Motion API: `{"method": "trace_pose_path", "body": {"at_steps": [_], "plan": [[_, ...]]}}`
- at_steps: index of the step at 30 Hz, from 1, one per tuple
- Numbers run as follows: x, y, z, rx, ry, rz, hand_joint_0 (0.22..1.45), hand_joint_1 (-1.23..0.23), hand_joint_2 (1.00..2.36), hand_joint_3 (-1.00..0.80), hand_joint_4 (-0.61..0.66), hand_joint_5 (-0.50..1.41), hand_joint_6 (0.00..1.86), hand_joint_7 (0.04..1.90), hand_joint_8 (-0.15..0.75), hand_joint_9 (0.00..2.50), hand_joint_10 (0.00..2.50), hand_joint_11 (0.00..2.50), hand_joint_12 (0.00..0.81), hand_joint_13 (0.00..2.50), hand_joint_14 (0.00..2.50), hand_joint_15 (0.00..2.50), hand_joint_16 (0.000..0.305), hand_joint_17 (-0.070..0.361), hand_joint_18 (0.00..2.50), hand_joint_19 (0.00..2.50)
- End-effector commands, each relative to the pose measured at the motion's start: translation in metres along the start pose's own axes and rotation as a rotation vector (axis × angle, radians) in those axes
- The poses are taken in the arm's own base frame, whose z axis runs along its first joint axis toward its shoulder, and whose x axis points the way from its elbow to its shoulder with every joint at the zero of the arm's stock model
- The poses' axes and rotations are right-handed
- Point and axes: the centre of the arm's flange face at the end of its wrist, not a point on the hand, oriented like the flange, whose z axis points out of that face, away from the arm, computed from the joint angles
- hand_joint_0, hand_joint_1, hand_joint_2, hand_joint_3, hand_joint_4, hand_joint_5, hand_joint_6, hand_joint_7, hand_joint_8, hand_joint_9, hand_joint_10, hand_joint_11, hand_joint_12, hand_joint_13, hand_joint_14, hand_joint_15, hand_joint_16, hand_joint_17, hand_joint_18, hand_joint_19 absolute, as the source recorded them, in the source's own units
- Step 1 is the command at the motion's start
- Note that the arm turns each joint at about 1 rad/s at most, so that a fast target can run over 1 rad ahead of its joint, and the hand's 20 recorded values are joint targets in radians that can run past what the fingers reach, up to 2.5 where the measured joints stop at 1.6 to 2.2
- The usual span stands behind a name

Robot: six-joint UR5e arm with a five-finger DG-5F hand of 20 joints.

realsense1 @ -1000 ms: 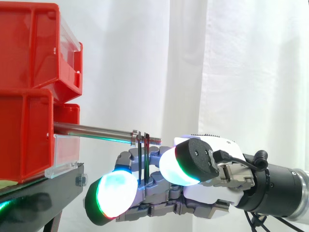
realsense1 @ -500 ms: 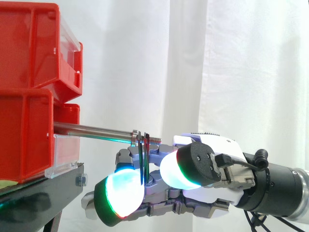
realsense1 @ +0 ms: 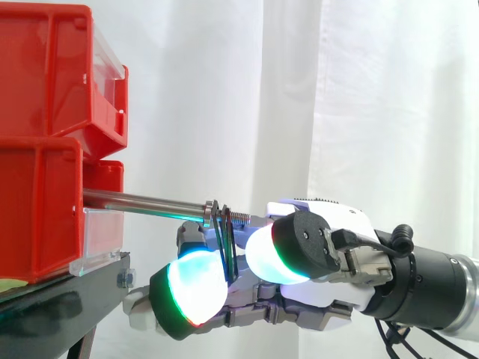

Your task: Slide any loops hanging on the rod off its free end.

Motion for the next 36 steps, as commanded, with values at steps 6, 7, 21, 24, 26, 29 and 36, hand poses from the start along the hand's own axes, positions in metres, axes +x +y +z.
{"method": "trace_pose_path", "body": {"at_steps": [6, 7, 21, 24, 26, 29, 36], "plan": [[-0.0038, 0.0026, 0.002, -0.005, -0.005, -0.002, 0.55, -0.63, 1.0, -0.45, 0.21, -0.17, 0.54, 1.45, 0.254, 0.49, 0.0, 0.04, 0.286, 0.39, 0.0, 0.0, 0.048, 0.107, 0.32, 0.0], [-0.0045, 0.0036, 0.0023, -0.007, -0.006, -0.003, 0.56, -0.64, 1.01, -0.44, 0.2, -0.17, 0.57, 1.43, 0.255, 0.5, 0.0, 0.05, 0.285, 0.39, 0.0, 0.0, 0.047, 0.107, 0.33, 0.0], [-0.0054, 0.0029, 0.0016, -0.004, -0.006, -0.004, 0.6, -0.7, 1.01, -0.39, 0.17, -0.21, 0.73, 1.29, 0.254, 0.51, 0.0, 0.06, 0.276, 0.4, 0.0, 0.0, 0.045, 0.102, 0.34, 0.0], [-0.0047, 0.0019, 0.0013, -0.003, -0.005, -0.004, 0.62, -0.71, 1.01, -0.39, 0.18, -0.22, 0.78, 1.27, 0.252, 0.52, 0.0, 0.05, 0.275, 0.42, 0.0, 0.0, 0.045, 0.101, 0.36, 0.0], [-0.005, 0.0012, 0.0004, -0.001, 0.0, -0.003, 0.62, -0.72, 1.01, -0.39, 0.18, -0.22, 0.8, 1.29, 0.255, 0.52, 0.0, 0.07, 0.275, 0.42, 0.0, 0.0, 0.045, 0.1, 0.37, 0.0], [-0.0055, 0.0024, 0.0007, -0.004, 0.002, -0.003, 0.63, -0.73, 1.01, -0.37, 0.17, -0.23, 0.83, 1.3, 0.256, 0.53, 0.0, 0.08, 0.273, 0.43, 0.0, 0.0, 0.044, 0.099, 0.38, 0.0], [-0.0086, 0.0059, 0.0003, 0.002, 0.007, -0.002, 0.62, -0.73, 1.02, -0.32, 0.17, -0.23, 0.84, 1.32, 0.255, 0.53, 0.0, 0.07, 0.272, 0.43, 0.0, 0.0, 0.044, 0.099, 0.37, 0.0]]}}
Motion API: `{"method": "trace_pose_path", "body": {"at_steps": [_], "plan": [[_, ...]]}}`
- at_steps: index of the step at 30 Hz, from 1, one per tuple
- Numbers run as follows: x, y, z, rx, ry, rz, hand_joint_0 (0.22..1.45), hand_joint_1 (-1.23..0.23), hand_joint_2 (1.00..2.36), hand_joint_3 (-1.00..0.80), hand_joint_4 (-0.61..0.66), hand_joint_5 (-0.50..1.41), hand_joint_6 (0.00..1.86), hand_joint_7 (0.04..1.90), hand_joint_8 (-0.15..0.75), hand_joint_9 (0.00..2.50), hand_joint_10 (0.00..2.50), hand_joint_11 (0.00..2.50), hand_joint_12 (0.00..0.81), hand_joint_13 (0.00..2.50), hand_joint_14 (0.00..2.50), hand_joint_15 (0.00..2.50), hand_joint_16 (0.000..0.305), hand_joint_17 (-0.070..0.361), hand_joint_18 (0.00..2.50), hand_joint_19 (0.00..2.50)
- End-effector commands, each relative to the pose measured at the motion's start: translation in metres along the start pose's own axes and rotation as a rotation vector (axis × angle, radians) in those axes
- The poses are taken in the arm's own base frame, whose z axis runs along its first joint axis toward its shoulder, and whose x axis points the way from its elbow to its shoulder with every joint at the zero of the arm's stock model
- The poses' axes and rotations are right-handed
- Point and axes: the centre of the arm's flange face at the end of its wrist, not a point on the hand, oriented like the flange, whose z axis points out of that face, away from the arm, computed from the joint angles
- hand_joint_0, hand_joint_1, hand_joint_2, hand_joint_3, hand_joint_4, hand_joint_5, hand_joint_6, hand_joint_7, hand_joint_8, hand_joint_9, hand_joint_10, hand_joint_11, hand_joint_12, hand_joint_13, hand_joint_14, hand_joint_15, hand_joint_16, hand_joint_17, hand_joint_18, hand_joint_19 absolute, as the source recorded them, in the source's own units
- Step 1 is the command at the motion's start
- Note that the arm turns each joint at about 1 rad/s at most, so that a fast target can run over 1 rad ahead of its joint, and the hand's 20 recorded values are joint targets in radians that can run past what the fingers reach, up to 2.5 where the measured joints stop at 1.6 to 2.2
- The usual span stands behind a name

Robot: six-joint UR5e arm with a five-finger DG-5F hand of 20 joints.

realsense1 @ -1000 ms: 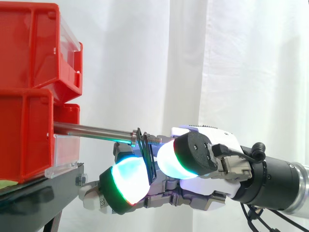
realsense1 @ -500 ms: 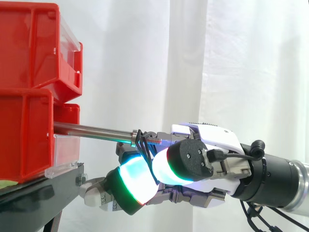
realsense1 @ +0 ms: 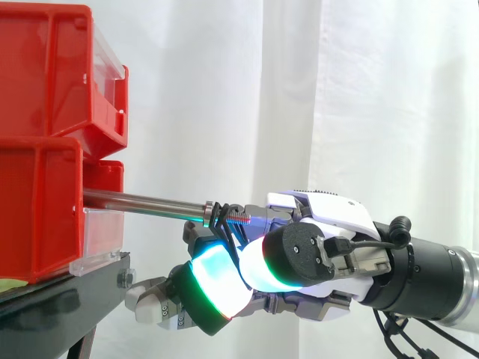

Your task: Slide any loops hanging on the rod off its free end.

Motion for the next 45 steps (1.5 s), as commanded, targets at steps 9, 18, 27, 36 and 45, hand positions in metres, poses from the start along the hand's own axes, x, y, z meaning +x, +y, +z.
{"method": "trace_pose_path", "body": {"at_steps": [9, 18, 27, 36, 45], "plan": [[-0.006, 0.02, -0.009, 0.089, 0.086, -0.015, 0.63, -0.72, 1.01, -0.34, 0.16, -0.23, 0.85, 1.32, 0.256, 0.53, 0.0, 0.07, 0.273, 0.43, 0.0, 0.0, 0.044, 0.099, 0.37, 0.0], [-0.015, 0.037, -0.015, 0.135, 0.131, -0.053, 0.64, -0.72, 1.01, -0.34, 0.16, -0.23, 0.85, 1.32, 0.256, 0.53, 0.0, 0.07, 0.272, 0.43, 0.0, 0.0, 0.044, 0.099, 0.37, 0.0], [-0.024, 0.054, -0.022, 0.189, 0.17, -0.045, 0.64, -0.73, 1.01, -0.36, 0.16, -0.23, 0.84, 1.3, 0.255, 0.53, 0.0, 0.08, 0.273, 0.43, 0.0, 0.0, 0.044, 0.099, 0.38, 0.0], [-0.029, 0.063, -0.033, 0.264, 0.214, -0.017, 0.66, -0.76, 1.01, -0.41, 0.16, -0.23, 0.84, 1.28, 0.253, 0.54, 0.0, 0.08, 0.271, 0.43, 0.0, 0.0, 0.044, 0.098, 0.38, 0.0], [-0.036, 0.074, -0.043, 0.358, 0.217, 0.083, 0.67, -0.78, 1.0, -0.49, 0.18, -0.23, 0.84, 1.27, 0.255, 0.55, 0.0, 0.08, 0.27, 0.45, 0.0, 0.0, 0.044, 0.098, 0.4, 0.0]]}}
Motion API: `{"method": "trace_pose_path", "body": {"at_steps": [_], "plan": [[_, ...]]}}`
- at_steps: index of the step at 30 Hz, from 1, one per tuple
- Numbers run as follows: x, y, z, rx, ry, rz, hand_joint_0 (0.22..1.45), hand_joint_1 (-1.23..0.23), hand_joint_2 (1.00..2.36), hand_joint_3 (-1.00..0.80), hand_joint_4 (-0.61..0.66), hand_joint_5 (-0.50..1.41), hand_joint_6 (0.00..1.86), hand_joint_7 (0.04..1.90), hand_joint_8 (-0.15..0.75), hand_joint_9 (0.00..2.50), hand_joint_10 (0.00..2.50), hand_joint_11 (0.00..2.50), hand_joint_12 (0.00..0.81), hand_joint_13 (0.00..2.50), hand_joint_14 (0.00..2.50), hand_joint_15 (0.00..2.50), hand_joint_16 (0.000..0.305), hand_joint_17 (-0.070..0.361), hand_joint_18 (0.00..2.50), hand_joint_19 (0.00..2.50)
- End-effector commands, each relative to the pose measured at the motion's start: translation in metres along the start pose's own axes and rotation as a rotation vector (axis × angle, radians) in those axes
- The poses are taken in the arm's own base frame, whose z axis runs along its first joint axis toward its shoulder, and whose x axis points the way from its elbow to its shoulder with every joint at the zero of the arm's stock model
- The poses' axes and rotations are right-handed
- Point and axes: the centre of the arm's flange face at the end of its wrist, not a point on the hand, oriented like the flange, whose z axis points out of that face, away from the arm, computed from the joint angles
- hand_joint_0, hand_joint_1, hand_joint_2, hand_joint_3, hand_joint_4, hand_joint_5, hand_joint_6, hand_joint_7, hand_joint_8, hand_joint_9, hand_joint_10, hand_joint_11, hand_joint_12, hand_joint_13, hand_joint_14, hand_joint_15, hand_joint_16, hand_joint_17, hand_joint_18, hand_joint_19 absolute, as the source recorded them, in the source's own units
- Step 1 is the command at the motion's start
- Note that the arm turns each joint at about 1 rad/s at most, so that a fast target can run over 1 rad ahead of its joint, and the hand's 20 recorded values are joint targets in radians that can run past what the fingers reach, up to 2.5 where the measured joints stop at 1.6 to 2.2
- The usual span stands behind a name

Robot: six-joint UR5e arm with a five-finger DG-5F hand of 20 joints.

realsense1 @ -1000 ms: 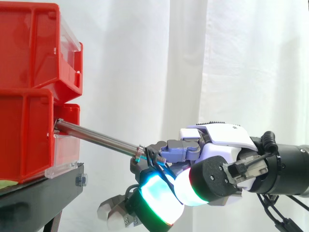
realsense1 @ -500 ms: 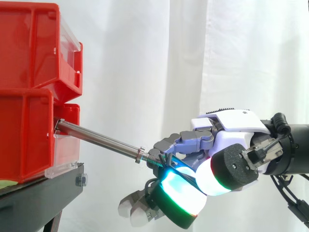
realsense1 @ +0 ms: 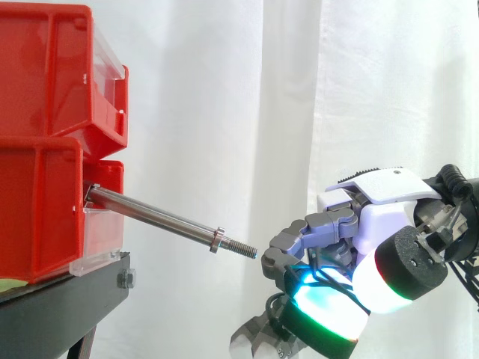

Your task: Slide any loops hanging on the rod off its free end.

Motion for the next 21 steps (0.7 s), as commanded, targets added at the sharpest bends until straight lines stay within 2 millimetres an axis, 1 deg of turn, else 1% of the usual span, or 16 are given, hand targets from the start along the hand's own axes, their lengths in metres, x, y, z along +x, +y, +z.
{"method": "trace_pose_path", "body": {"at_steps": [1, 6, 21], "plan": [[-0.0025, 0.0016, -0.0057, 0.042, -0.007, 0.068, 0.67, -0.79, 1.0, -0.5, 0.17, -0.23, 0.83, 1.27, 0.254, 0.55, 0.0, 0.08, 0.269, 0.46, 0.0, 0.0, 0.044, 0.099, 0.4, 0.0], [-0.0026, 0.0006, -0.0072, 0.06, -0.009, 0.145, 0.67, -0.82, 1.0, -0.5, 0.17, -0.22, 0.83, 1.28, 0.253, 0.56, 0.0, 0.08, 0.269, 0.46, 0.0, 0.0, 0.044, 0.099, 0.41, 0.0], [-0.003, 0.0015, -0.0072, 0.064, -0.018, 0.201, 0.65, -0.85, 1.0, -0.5, 0.18, -0.22, 0.83, 1.28, 0.253, 0.56, 0.0, 0.08, 0.271, 0.47, 0.0, 0.0, 0.044, 0.098, 0.43, 0.0]]}}
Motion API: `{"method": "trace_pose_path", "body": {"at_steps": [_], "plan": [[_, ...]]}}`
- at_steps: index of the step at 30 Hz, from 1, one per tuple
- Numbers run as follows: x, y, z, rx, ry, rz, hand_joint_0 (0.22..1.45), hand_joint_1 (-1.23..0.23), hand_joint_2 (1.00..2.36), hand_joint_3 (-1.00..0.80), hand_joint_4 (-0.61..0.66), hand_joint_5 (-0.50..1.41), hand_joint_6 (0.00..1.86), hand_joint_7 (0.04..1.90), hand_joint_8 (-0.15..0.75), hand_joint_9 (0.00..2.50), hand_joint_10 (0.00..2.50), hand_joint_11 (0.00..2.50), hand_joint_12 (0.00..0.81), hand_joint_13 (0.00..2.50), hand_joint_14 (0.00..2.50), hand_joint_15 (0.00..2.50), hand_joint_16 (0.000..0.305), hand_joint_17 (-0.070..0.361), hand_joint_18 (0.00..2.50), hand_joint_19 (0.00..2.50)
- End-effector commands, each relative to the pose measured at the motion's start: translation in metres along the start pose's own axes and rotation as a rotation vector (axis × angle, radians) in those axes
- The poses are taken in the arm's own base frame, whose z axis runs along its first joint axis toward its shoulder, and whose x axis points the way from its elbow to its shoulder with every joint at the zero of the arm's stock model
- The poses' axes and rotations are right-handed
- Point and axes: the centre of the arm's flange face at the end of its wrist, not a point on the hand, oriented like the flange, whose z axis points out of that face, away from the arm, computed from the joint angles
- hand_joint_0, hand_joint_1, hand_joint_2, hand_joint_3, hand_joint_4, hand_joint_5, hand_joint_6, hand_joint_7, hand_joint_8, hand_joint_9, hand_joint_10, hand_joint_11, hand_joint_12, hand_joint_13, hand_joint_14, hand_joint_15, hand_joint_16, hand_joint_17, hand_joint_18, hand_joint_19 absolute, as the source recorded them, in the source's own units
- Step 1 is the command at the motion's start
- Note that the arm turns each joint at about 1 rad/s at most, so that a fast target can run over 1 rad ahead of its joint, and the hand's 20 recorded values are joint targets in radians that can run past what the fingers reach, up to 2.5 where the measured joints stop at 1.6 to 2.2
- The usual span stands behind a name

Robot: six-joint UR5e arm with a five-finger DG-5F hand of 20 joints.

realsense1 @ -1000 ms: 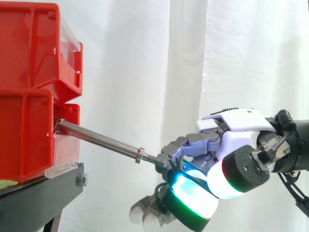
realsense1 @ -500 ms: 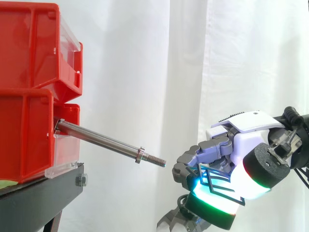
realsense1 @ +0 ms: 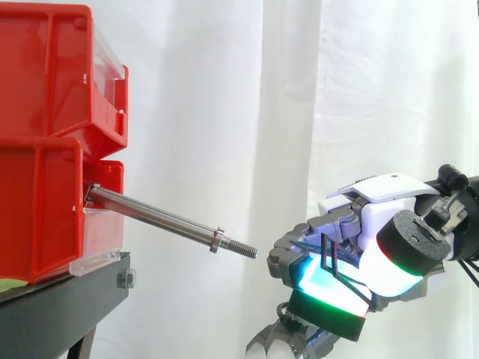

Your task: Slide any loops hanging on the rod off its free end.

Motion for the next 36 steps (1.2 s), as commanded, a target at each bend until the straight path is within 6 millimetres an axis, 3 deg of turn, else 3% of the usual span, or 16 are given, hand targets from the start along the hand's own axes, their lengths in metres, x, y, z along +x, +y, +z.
{"method": "trace_pose_path", "body": {"at_steps": [1, 5, 20, 36], "plan": [[-0.001, 0.0, 0.0, 0.002, -0.006, 0.005, 0.65, -0.85, 1.0, -0.5, 0.18, -0.22, 0.83, 1.28, 0.253, 0.56, 0.0, 0.08, 0.271, 0.48, 0.0, 0.0, 0.044, 0.098, 0.43, 0.0], [-0.003, 0.011, -0.001, -0.012, -0.013, 0.007, 0.64, -0.86, 1.0, -0.5, 0.18, -0.22, 0.83, 1.27, 0.254, 0.56, 0.0, 0.08, 0.269, 0.48, 0.0, 0.0, 0.044, 0.098, 0.44, 0.0], [-0.006, 0.02, -0.01, 0.007, 0.006, 0.009, 0.56, -0.89, 1.0, -0.5, 0.19, -0.22, 0.82, 1.26, 0.261, 0.58, 0.0, 0.09, 0.276, 0.49, 0.0, 0.0, 0.045, 0.102, 0.46, 0.0], [-0.007, 0.019, -0.011, 0.01, 0.006, 0.01, 0.5, -0.87, 1.0, -0.5, 0.21, -0.21, 0.8, 1.24, 0.272, 0.62, 0.0, 0.12, 0.289, 0.51, 0.0, 0.0, 0.048, 0.107, 0.49, 0.0]]}}
